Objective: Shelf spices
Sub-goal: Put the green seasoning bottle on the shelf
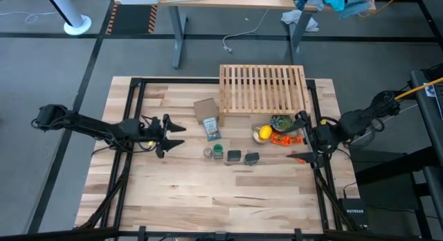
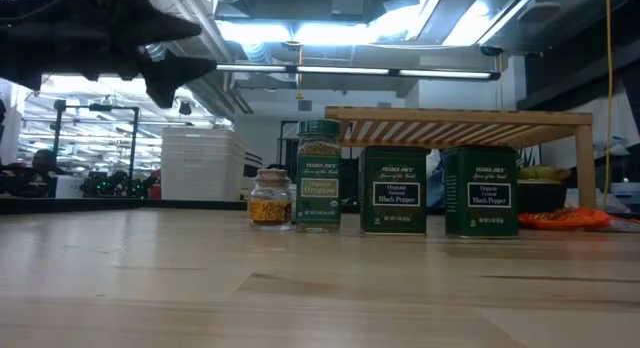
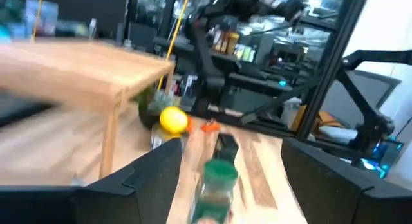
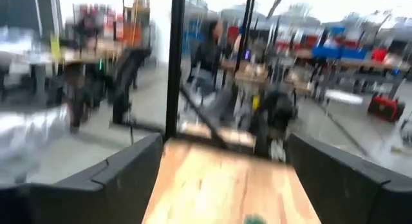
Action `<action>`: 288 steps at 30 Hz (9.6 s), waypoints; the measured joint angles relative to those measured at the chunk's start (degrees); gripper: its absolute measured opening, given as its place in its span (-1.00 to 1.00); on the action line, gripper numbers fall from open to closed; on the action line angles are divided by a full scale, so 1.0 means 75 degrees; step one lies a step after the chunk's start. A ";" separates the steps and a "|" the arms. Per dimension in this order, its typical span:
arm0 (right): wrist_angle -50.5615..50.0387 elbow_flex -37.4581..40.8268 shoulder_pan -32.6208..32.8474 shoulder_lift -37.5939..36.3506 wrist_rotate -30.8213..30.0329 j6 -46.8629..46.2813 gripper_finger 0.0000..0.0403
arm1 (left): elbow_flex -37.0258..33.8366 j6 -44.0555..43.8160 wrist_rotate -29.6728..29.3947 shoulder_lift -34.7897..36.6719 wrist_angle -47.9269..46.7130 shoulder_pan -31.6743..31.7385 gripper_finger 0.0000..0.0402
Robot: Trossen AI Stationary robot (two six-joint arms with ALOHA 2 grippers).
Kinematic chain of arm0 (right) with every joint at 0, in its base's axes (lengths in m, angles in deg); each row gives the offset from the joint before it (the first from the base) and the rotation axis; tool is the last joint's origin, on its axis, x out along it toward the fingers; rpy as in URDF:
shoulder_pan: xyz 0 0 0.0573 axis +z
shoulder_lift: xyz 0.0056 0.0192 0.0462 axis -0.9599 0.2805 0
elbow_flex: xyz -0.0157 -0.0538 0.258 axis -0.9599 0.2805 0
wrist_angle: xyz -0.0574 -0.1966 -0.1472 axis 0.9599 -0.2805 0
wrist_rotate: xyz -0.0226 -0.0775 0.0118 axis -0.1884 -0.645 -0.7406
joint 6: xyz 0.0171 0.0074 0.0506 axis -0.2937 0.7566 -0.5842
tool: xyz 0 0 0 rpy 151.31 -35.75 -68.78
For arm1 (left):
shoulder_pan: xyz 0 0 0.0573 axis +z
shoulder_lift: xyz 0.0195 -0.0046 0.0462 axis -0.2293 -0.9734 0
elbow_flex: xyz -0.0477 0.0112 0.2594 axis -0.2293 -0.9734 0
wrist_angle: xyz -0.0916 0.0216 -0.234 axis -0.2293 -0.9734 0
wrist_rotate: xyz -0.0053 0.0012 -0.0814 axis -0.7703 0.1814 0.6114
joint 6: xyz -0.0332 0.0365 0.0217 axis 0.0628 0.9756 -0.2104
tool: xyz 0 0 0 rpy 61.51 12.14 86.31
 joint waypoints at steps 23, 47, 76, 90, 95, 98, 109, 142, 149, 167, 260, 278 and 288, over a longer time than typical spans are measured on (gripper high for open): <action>-0.2199 0.2861 0.0003 -0.4233 0.1424 -0.1120 0.71 | 0.0010 -0.0441 -0.0921 -0.0050 -0.1123 -0.0473 0.30; -0.1754 0.3657 0.0000 -0.4601 0.1272 -0.1655 0.71 | 0.2286 -0.0588 -0.2978 -0.6438 -0.0693 -0.1380 0.30; -0.1822 0.3657 0.0000 -0.4601 0.1333 -0.1649 0.71 | 0.3174 0.0231 -0.3167 -0.6726 0.0817 -0.2040 0.30; -0.1831 0.3654 0.0000 -0.4601 0.1349 -0.1649 0.71 | 0.3460 0.0385 -0.2448 -0.6726 0.0363 -0.1058 0.30; -0.1852 0.3654 0.0000 -0.4601 0.1350 -0.1646 0.71 | 0.3460 0.0445 -0.2205 -0.6726 0.0442 -0.1129 0.30; -0.1855 0.3654 0.0000 -0.4601 0.1350 -0.1646 0.71 | 0.3460 0.0533 -0.2218 -0.6726 0.0441 -0.1084 0.30; -0.1863 0.3654 0.0000 -0.4601 0.1350 -0.1640 0.71 | 0.3460 0.0623 -0.2203 -0.6726 0.0469 -0.0750 0.30; -0.1867 0.3654 0.0000 -0.4601 0.1353 -0.1585 0.71 | 0.3874 0.0790 -0.1600 -0.6761 -0.0173 -0.0409 0.30; -0.1867 0.3654 0.0000 -0.4601 0.1353 -0.1583 0.71 | 0.4136 0.0797 -0.1174 -0.7649 0.0366 -0.0406 0.30; -0.2039 0.3652 0.0000 -0.4598 0.1357 -0.1588 0.71 | 0.5300 0.1802 -0.1166 -0.8810 0.0307 -0.0333 0.05; -0.1013 0.4447 -0.0001 -0.4604 0.1353 0.0198 0.71 | 1.0943 0.3862 0.3435 -0.8271 -0.6179 0.4909 -0.06; -0.1024 0.4447 0.0000 -0.4601 0.1414 0.0196 0.71 | 1.0984 0.3543 0.3402 -0.8341 -0.6165 0.4983 0.20; -0.1140 0.4447 0.0000 -0.4601 0.1414 0.0184 0.71 | 1.0979 0.3525 0.3278 -0.8352 -0.5896 0.4912 0.34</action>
